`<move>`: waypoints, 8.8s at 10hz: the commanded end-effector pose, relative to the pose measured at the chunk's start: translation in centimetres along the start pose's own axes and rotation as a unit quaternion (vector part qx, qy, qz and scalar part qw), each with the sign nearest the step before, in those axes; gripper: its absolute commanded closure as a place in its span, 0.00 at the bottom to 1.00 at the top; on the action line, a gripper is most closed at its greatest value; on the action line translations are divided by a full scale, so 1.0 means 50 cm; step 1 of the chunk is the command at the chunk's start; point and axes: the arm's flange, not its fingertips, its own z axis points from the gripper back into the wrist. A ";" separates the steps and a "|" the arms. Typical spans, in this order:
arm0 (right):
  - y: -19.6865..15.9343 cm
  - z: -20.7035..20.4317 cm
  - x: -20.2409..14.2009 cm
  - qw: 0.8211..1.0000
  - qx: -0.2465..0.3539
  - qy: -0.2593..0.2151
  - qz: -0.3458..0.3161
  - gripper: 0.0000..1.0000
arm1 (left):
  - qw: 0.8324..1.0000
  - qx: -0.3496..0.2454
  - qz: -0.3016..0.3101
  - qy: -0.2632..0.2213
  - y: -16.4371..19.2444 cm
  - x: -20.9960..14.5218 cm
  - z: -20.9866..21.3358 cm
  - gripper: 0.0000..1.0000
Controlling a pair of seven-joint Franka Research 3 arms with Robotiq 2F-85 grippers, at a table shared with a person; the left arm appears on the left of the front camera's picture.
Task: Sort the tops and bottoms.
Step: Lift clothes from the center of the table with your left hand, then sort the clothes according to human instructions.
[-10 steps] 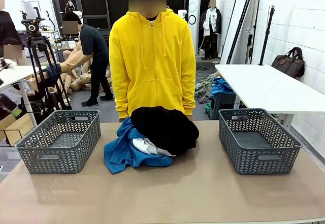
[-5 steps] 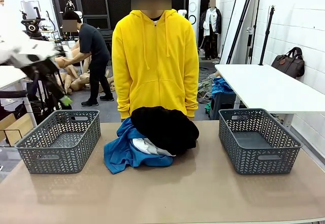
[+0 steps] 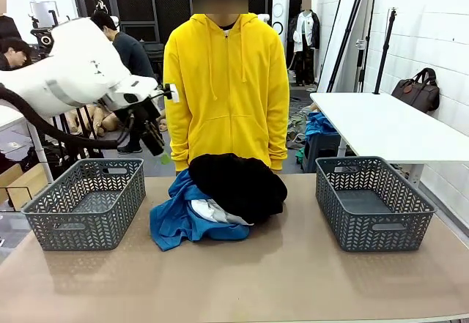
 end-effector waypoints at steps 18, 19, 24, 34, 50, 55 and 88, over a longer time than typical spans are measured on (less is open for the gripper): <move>-0.001 0.001 -0.002 1.000 0.000 0.005 0.003 0.00 | 0.997 -0.063 -0.020 -0.050 0.086 0.133 -0.173 0.00; -0.001 0.001 -0.002 1.000 0.000 0.005 0.003 0.00 | 0.997 -0.061 -0.022 -0.048 0.082 0.136 -0.182 0.00; -0.001 0.001 -0.002 1.000 0.000 0.005 0.003 0.00 | 0.996 -0.081 -0.032 -0.036 0.073 0.134 -0.196 0.14; -0.001 0.001 -0.002 1.000 0.000 0.005 0.003 0.00 | 0.994 -0.093 -0.027 -0.049 0.074 0.125 -0.179 1.00; -0.001 0.001 -0.002 1.000 0.000 0.005 0.003 0.00 | 0.973 0.129 -0.184 -0.045 -0.285 0.436 0.454 1.00; -0.001 0.001 -0.002 1.000 0.000 0.005 0.003 0.00 | 0.968 0.179 -0.153 -0.083 -0.379 0.439 0.596 1.00; -0.001 0.001 -0.002 1.000 0.000 0.005 0.003 0.00 | 0.967 0.173 -0.166 -0.086 -0.385 0.441 0.601 1.00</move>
